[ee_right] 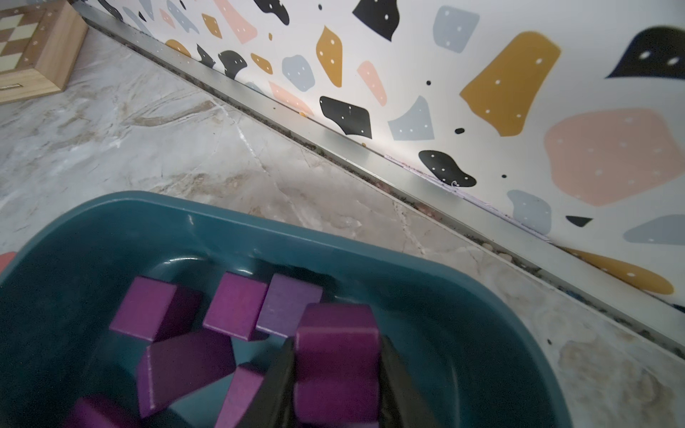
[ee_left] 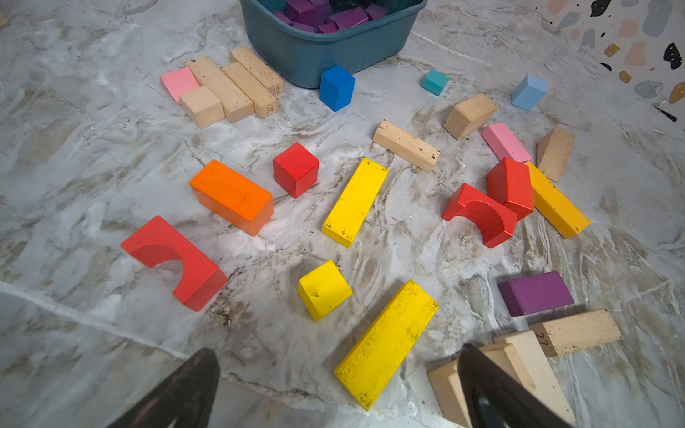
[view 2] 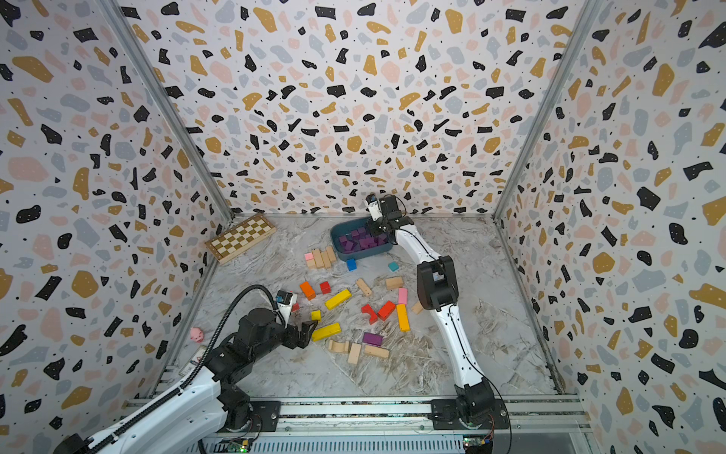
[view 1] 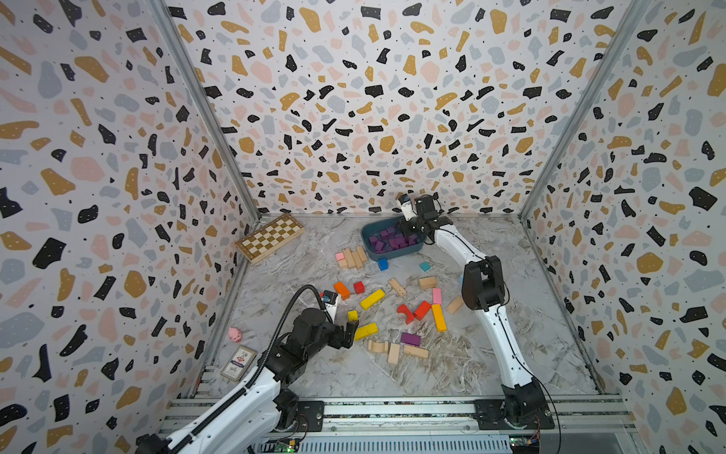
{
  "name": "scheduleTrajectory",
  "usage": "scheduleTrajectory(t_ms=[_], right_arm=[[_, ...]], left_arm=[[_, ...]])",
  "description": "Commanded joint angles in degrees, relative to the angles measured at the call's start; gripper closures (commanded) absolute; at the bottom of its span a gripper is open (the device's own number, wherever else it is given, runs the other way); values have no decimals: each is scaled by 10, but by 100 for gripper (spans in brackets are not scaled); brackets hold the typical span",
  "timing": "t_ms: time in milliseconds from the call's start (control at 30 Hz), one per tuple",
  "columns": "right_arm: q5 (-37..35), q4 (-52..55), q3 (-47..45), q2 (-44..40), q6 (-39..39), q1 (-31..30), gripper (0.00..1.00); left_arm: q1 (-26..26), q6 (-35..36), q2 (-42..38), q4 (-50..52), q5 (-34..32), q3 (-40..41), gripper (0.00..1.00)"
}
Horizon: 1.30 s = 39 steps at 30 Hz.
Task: Pick purple bricks into the storage bin
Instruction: Place the building block in the storage box.
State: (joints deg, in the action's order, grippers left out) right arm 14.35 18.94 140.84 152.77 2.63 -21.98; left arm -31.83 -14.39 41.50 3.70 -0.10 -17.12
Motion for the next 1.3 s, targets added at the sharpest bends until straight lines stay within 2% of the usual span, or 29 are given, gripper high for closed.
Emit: scheduleTrajectory(t_ms=[0, 167, 433, 600, 633, 667, 700, 933, 1100, 1267], right_arm=[[3, 6, 22, -12, 4, 1, 65], [2, 9, 21, -17, 4, 1, 49], [3, 16, 16, -35, 6, 0, 44], [5, 13, -33, -83, 9, -1, 35], [5, 11, -49, -97, 11, -3, 29], [4, 8, -68, -111, 15, -4, 10], [1, 5, -85, -125, 17, -5, 0], [-19, -45, -268, -266, 44, -27, 0], [-83, -135, -486, -415, 71, -75, 0], [-115, -165, -666, -549, 50, -116, 0]], left_arm=[[1, 0, -2, -25, -4, 0, 1], [2, 0, -3, -24, -6, 0, 1], [2, -1, -3, -25, -6, 1, 1], [1, 0, -4, -25, -6, 1, 1], [2, -1, -5, -24, -5, 1, 1], [2, 0, -6, -25, -5, 1, 1], [2, -1, -8, -24, -5, 2, 1], [2, 0, -8, -26, -4, 2, 1], [1, 0, -1, -26, -2, 0, 1], [2, 0, 1, -26, 1, -1, 1]])
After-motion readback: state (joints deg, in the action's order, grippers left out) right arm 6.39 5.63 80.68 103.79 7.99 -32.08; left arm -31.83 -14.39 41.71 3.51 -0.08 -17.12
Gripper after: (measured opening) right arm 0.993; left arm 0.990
